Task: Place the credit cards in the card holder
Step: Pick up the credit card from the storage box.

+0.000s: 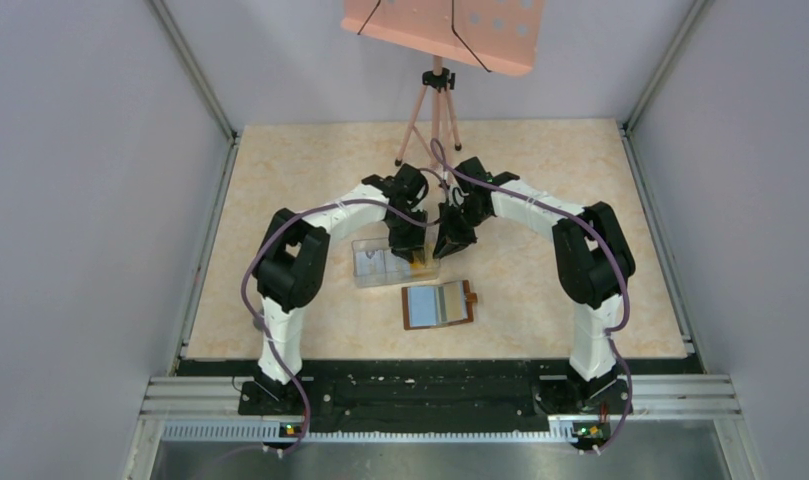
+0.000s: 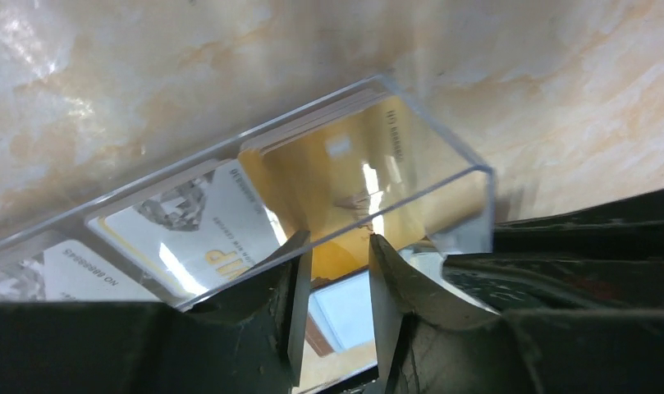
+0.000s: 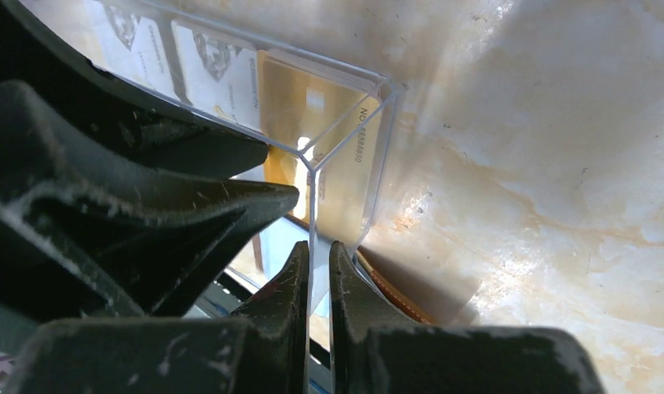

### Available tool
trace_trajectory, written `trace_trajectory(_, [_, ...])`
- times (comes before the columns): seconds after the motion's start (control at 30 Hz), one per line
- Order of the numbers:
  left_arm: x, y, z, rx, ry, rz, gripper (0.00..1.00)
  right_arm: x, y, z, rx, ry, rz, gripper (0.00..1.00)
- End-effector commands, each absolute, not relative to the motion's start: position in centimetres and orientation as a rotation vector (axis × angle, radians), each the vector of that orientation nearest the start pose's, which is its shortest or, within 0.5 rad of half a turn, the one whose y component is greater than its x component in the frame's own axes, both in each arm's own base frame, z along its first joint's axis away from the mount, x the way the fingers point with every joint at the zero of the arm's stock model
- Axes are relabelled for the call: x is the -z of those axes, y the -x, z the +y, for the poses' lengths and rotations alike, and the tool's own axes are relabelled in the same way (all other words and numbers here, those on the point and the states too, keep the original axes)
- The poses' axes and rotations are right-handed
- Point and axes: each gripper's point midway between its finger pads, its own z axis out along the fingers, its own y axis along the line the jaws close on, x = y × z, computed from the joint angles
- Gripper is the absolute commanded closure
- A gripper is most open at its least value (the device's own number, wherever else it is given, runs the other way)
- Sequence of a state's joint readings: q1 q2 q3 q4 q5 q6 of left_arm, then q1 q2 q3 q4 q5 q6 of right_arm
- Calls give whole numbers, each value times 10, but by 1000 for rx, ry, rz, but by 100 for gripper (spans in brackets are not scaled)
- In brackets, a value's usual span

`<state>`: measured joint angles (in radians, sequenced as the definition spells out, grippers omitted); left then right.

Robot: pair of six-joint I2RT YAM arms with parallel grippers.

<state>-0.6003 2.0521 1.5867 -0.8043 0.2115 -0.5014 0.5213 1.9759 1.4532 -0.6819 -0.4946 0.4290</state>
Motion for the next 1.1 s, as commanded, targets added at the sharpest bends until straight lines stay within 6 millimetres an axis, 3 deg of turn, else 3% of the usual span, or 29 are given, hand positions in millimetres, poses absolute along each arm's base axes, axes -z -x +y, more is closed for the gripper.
trace_trajectory(0.0, [-65,-327,-279,570,-89,2880,62,-96,-300,300,-993,332,2825,100])
trace_trajectory(0.2, [-55,-327,-274,579,-52,2897,62,-98,-300,300,-996,331,2824,100])
trace_trajectory(0.37, [-46,-323,-281,632,-72,2918,63,-99,-300,301,-1000,331,2822,100])
trace_trajectory(0.47, [-46,-321,-288,690,-84,2919,74,-98,-300,301,-998,330,2823,100])
trace_trajectory(0.6, [-54,-322,-294,722,-110,2903,99,-99,-300,301,-1000,331,2822,100])
trace_trajectory(1.07, [-98,-333,-298,742,-133,2810,100,-99,-299,300,-996,330,2821,100])
